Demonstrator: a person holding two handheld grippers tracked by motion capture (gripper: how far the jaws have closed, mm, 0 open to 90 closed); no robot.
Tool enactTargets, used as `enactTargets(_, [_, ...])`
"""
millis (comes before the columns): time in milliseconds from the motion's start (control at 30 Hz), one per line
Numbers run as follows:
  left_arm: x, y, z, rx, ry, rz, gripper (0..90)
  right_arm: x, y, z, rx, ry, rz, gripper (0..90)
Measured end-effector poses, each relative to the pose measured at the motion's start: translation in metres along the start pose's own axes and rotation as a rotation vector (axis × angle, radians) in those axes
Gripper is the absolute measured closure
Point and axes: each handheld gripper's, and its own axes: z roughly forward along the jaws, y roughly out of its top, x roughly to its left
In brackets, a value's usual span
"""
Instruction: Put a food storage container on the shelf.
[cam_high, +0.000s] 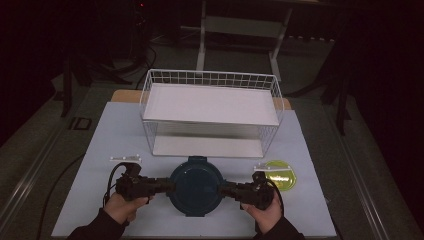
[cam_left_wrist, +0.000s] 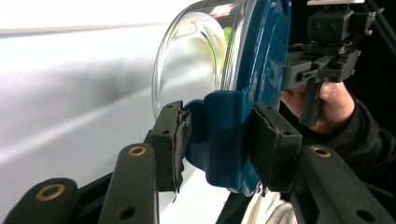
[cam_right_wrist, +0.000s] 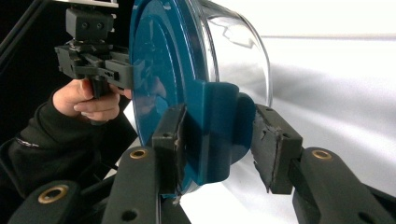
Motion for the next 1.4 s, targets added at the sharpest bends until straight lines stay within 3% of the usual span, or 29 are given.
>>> enactTargets(233, [-0.013,0.021,-0.004,-0.034,-0.011,0.026,57.0,0.012,0.028,-0.016,-0.037,-0.002,-0.036,56.7])
enactTargets(633, [-0.032,0.063,-0.014,-0.072,-0.01,0.078,57.0,0.024,0.062,-0.03,-0.076,0.013,-0.049,56.8])
enactTargets(1167, [-0.045,0.11,-0.019,-0.106,-0.017,0.1,57.2,0.031,0.11,-0.045,-0.146,0.017,-0.072,56.9])
enactTargets(1400, [-0.045,0.14,-0.017,-0.124,-0.018,0.106,57.1,0.03,0.136,-0.05,-0.166,0.014,-0.076,57.0])
